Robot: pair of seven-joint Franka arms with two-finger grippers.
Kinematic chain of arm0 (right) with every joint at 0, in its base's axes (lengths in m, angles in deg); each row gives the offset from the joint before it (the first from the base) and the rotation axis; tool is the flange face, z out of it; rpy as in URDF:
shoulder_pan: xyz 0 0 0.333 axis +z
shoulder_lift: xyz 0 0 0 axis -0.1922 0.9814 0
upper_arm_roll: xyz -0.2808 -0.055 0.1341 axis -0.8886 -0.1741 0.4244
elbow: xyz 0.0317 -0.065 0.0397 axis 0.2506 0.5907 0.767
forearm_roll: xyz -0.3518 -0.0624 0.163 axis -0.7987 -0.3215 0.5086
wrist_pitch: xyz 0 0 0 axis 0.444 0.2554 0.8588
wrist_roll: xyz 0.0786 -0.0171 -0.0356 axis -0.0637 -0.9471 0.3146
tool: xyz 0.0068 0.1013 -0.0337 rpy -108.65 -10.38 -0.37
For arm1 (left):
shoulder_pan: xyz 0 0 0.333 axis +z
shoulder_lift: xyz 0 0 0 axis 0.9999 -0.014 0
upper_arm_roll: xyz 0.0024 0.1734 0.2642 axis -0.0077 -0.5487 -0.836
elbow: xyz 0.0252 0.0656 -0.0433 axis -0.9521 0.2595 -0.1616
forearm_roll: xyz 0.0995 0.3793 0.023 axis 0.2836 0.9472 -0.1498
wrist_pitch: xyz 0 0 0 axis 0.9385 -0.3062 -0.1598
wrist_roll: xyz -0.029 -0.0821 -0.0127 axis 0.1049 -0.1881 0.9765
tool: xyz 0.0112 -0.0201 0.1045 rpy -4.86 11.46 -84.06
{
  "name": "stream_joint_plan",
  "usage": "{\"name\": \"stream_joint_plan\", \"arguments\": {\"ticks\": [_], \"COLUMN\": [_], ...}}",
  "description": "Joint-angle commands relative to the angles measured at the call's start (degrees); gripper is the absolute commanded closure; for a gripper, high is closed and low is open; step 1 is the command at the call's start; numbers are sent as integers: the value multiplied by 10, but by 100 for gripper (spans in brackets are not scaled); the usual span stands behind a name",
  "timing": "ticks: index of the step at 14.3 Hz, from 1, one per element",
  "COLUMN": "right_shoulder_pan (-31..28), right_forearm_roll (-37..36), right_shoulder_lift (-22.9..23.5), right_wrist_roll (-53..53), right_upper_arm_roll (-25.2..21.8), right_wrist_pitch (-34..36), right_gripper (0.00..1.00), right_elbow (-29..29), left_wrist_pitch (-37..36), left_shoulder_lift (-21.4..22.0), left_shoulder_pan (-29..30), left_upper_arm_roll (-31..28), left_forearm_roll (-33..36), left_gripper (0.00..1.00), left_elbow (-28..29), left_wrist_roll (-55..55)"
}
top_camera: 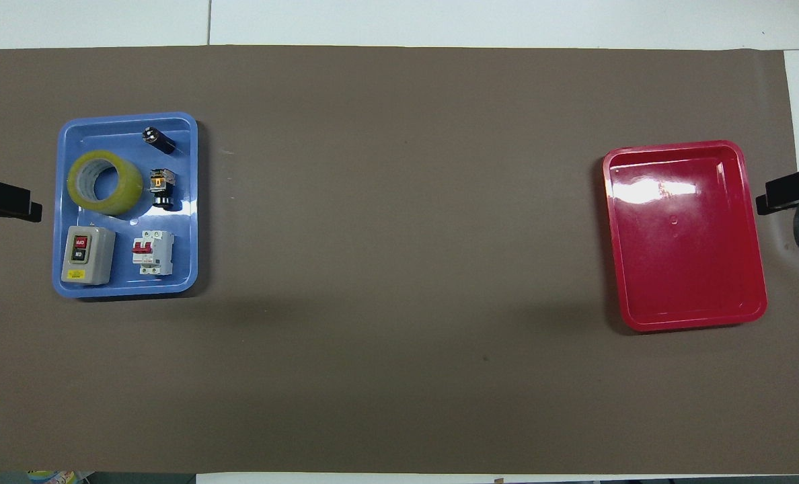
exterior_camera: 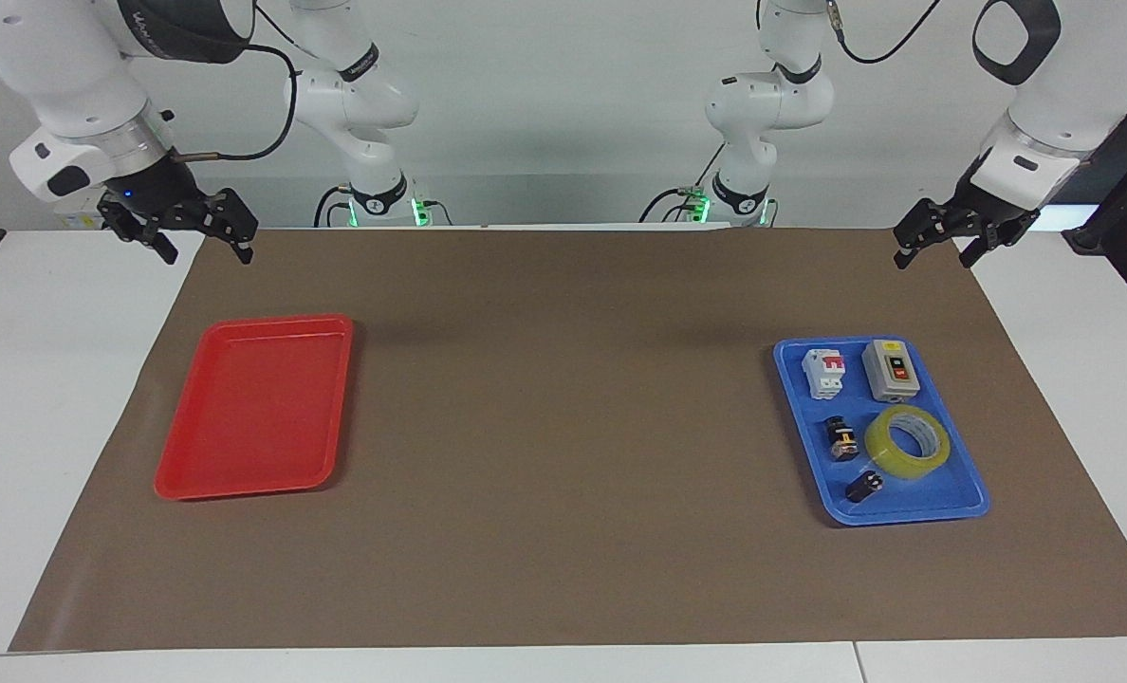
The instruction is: Place and move tape with both arms
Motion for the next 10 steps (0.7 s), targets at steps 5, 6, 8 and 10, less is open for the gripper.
{"name": "stream_joint_plan", "arguments": {"ticks": [5, 6, 8, 10], "right_shoulder_pan": [-6, -6, -7, -6], "right_forearm_roll": [-1, -1, -1, -1], "right_shoulder_lift": [0, 0, 0, -1], "right_wrist_roll": [-11, -11, -10, -11], "right_upper_arm_roll": [4, 4, 4, 4], "right_wrist_pitch": [-5, -5, 0, 2], "right_gripper": [0, 0, 0, 0], "right_elbow": [2, 2, 2, 4], "left_wrist_pitch": [20, 25, 53, 96], "left_shoulder_lift": [5, 1, -23, -51], "left_shoulder_pan": [1, 0, 1, 13], "left_upper_arm_roll": [-2, -2, -3, -3], "left_forearm_roll": [0, -2, -1, 4], "left_gripper": [0, 0, 0, 0], "left_elbow": [8, 7, 9, 11], "left_wrist_roll": [7, 6, 9, 16]}}
